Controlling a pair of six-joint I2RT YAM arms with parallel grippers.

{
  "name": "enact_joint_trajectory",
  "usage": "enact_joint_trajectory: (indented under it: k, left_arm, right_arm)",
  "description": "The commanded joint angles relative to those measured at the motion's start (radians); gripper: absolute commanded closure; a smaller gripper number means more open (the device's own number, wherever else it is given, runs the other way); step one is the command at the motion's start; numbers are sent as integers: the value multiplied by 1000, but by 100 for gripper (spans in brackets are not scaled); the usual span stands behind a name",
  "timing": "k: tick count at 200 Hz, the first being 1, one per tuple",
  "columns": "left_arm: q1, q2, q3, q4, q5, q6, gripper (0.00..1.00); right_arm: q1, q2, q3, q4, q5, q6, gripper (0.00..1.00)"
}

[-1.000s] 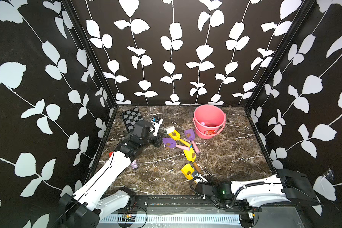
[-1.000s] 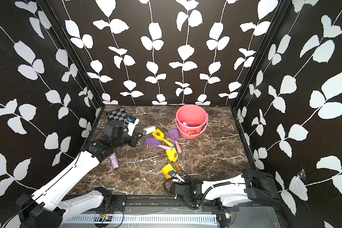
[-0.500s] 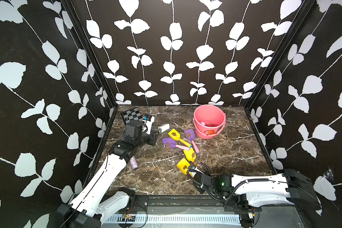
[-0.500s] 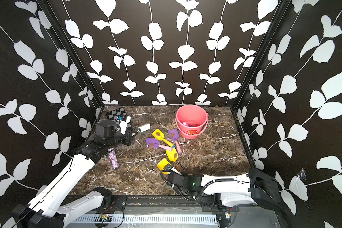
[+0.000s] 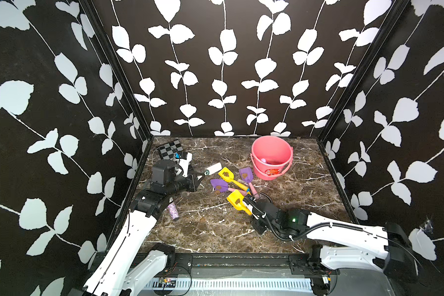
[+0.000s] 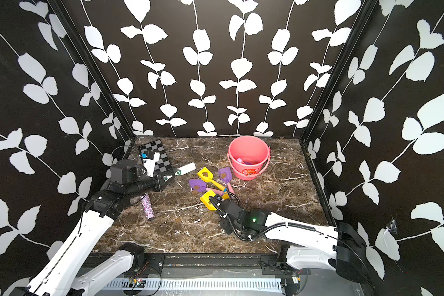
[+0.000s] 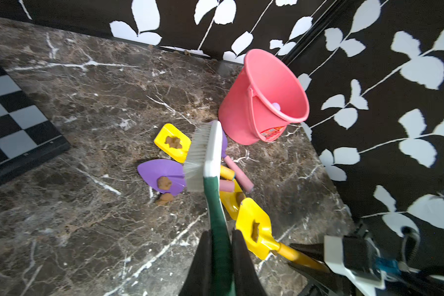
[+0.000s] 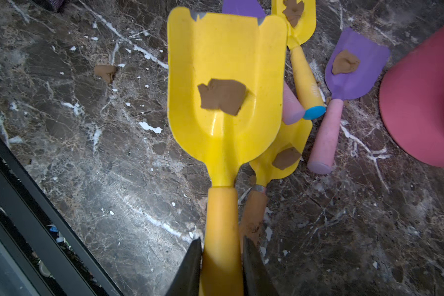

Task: Brush the soil off the hand trowel and place it into the bucket
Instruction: Brush off the soil from the hand trowel.

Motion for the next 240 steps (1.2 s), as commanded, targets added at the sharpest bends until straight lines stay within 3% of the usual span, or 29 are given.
enact_joint_trajectory:
  k: [1, 56, 146, 190, 240]
  left_arm:
    - [4, -22, -7, 7, 92, -65, 100]
    - [-3, -93, -92, 81, 129, -165, 100]
    - [-20, -87, -68, 94, 225, -407, 100]
    - [-47, -139, -181, 205, 221, -472, 100]
    - [-49, -123, -259, 300, 198, -552, 100]
  right_arm:
    - [-27, -43, 16, -62, 9, -24, 100]
    - [-74, -43, 46, -63, -10, -90, 100]
    - [-177, 72, 269, -187, -143, -161, 100]
    - [-181, 125, 252, -78, -179, -188, 100]
    - [-180, 191, 345, -70, -208, -195, 100]
